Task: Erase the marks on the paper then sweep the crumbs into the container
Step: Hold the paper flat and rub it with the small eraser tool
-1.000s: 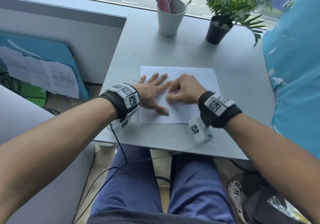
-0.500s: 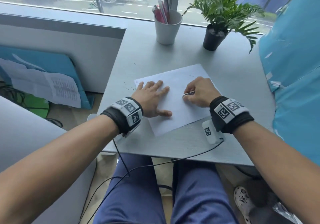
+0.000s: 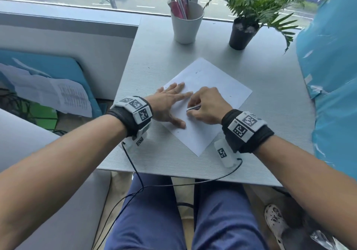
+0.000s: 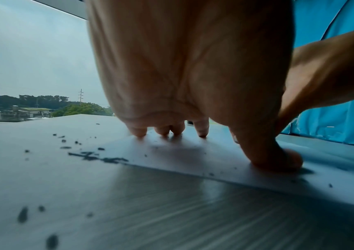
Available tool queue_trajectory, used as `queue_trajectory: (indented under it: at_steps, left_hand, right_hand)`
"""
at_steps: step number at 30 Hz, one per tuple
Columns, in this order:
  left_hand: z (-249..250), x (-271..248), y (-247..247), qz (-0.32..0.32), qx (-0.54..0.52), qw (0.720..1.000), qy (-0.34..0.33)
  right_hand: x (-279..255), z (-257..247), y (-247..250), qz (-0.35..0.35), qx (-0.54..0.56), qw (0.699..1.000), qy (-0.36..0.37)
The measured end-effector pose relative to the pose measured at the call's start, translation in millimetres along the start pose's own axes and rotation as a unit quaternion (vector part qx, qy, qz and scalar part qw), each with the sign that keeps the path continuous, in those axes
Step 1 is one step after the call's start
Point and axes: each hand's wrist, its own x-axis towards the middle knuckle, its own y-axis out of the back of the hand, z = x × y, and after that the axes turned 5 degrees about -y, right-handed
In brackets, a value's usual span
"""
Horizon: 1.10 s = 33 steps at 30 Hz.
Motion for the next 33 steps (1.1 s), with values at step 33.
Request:
queue_trajectory:
  at_steps: [33]
  left_hand:
    - [1,4,-2,-0.002,-0.007,1.000,0.000]
  right_hand:
    - [8,-7,16,-0.037,-0.014,0.999,0.030]
